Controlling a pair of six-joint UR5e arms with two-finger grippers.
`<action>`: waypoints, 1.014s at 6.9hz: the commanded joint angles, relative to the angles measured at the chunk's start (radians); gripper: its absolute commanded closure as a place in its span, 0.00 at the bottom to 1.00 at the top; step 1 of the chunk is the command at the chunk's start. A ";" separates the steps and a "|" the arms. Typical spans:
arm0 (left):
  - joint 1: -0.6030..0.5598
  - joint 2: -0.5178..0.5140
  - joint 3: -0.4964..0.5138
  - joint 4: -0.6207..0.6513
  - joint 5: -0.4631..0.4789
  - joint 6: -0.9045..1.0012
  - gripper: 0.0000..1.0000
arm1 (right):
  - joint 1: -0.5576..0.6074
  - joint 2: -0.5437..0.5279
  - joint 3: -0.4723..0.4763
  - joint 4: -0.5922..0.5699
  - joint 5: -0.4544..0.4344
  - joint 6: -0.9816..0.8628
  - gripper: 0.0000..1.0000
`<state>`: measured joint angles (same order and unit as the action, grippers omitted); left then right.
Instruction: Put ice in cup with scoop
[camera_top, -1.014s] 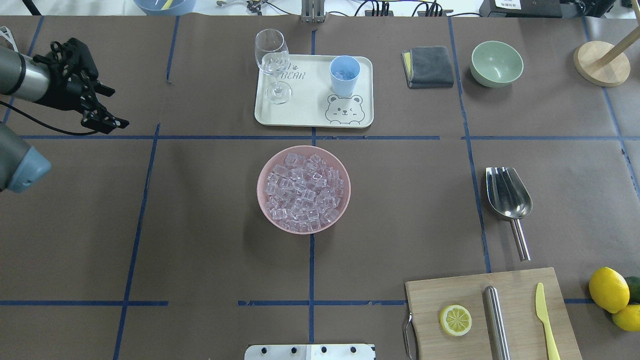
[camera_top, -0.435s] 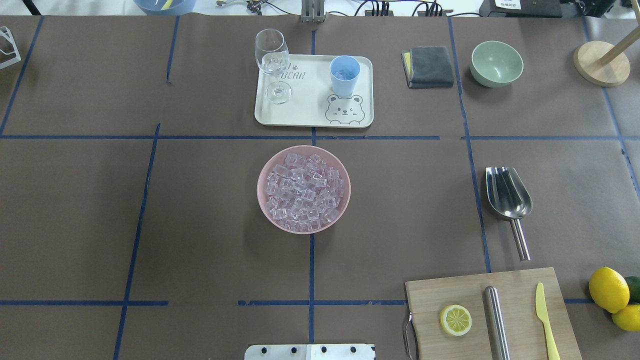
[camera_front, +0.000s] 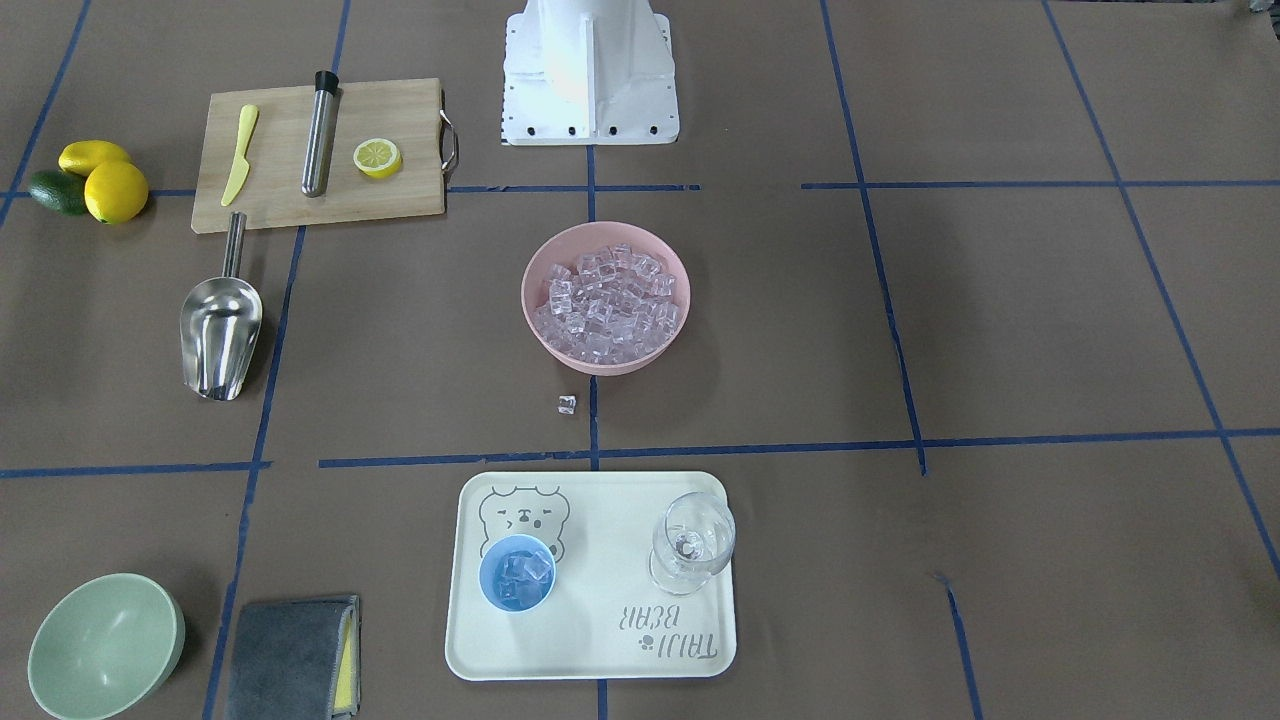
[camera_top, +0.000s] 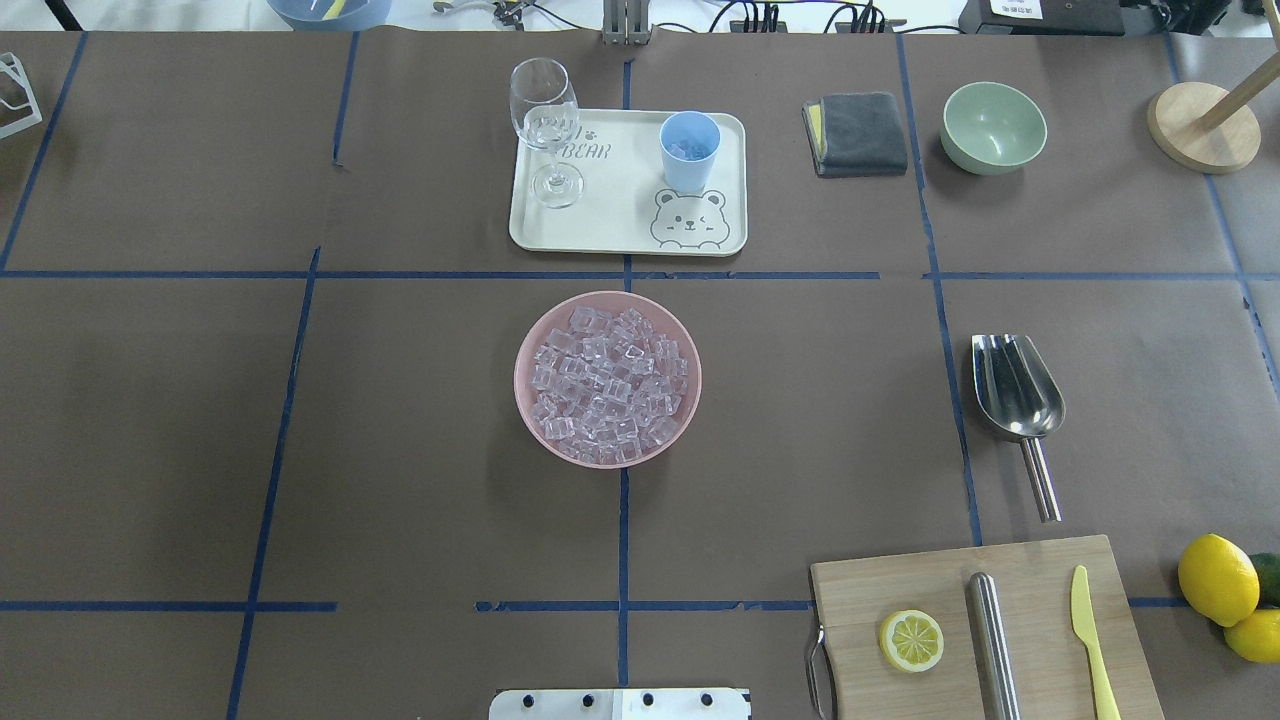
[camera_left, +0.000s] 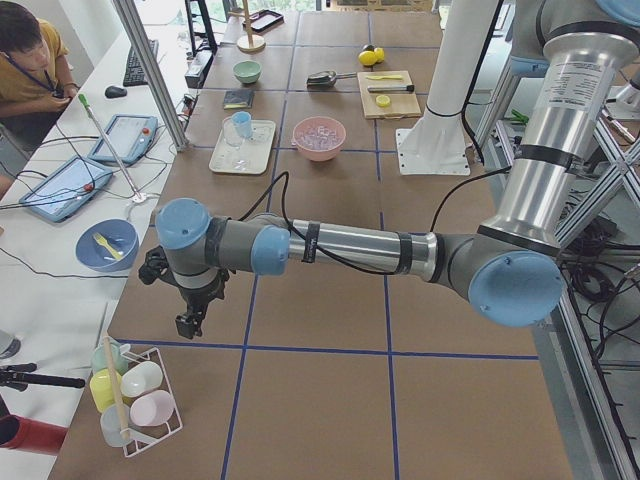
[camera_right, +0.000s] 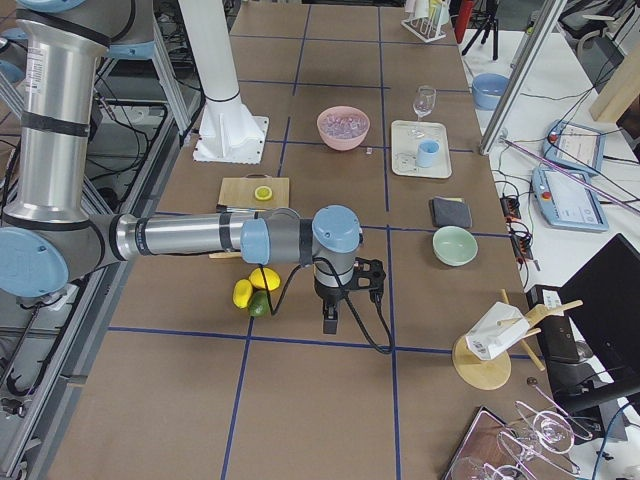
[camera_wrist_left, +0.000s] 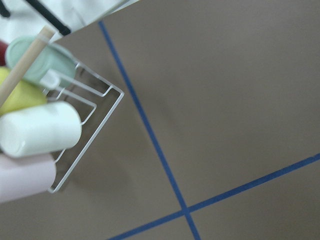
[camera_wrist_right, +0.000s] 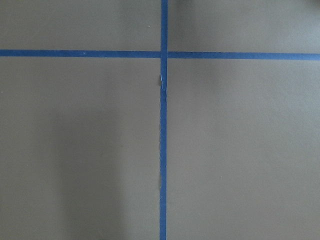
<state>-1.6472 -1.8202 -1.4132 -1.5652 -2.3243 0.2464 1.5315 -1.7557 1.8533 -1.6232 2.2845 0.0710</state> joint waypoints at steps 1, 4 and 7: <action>-0.026 0.152 -0.021 0.011 -0.050 0.013 0.00 | 0.001 -0.002 -0.002 0.000 -0.003 0.000 0.00; -0.019 0.202 -0.137 0.004 -0.038 -0.161 0.00 | 0.001 -0.001 -0.006 0.002 -0.002 0.000 0.00; -0.016 0.196 -0.138 -0.032 -0.043 -0.159 0.00 | -0.001 0.002 -0.006 0.002 0.003 -0.002 0.00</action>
<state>-1.6644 -1.6236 -1.5511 -1.5842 -2.3708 0.0899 1.5322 -1.7542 1.8474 -1.6215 2.2863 0.0712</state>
